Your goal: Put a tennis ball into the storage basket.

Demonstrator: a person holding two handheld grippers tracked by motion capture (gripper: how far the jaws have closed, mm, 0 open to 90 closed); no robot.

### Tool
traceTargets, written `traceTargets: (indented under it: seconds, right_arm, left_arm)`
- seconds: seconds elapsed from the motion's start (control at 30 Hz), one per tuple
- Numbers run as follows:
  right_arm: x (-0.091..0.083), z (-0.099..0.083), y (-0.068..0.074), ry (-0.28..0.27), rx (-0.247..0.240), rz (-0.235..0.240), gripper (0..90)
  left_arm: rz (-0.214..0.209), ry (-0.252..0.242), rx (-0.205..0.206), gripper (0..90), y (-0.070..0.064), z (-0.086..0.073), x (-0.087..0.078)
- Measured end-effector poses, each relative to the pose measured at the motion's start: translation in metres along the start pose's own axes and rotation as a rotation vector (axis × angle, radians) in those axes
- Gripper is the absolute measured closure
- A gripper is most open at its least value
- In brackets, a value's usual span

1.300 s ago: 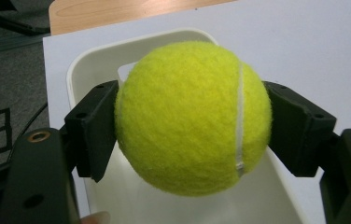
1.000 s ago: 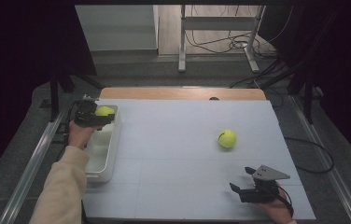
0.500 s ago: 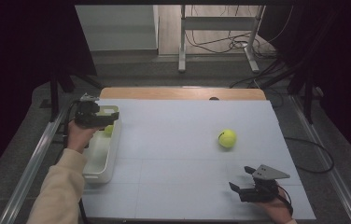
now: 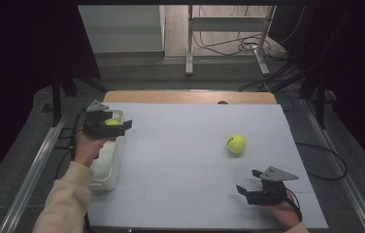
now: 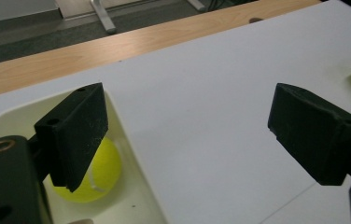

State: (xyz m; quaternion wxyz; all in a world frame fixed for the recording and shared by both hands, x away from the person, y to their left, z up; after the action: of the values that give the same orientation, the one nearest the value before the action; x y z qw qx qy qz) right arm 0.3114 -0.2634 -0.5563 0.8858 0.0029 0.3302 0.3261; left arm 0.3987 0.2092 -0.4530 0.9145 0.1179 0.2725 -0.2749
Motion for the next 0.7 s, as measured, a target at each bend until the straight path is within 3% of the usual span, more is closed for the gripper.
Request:
traceTargets:
  seconds: [0.47,0.7]
  right_arm:
    - [-0.004,0.001,0.001,-0.02,0.006,-0.001,14.0]
    - [-0.006,0.0,-0.002,-0.021,0.017,0.004,14.0]
  left_arm:
    - [-0.068,-0.067,0.044,13.3,-0.039,0.006,-0.007]
    - [-0.094,-0.082,0.061,13.3,-0.051,0.012,-0.004]
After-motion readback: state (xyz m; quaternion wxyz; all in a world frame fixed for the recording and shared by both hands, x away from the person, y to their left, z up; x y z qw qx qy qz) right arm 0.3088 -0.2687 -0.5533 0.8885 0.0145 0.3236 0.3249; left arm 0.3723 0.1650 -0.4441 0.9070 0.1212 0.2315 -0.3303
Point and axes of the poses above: each handheld gripper's, and its own axes: x roughly forward along the jaws, z roughly out of its top, y roughly to its left, the point moved 6 cm from there along x, roughly forward along the jaws, and after that the axes turned 14 degrees about x, right-handed, at the moved point
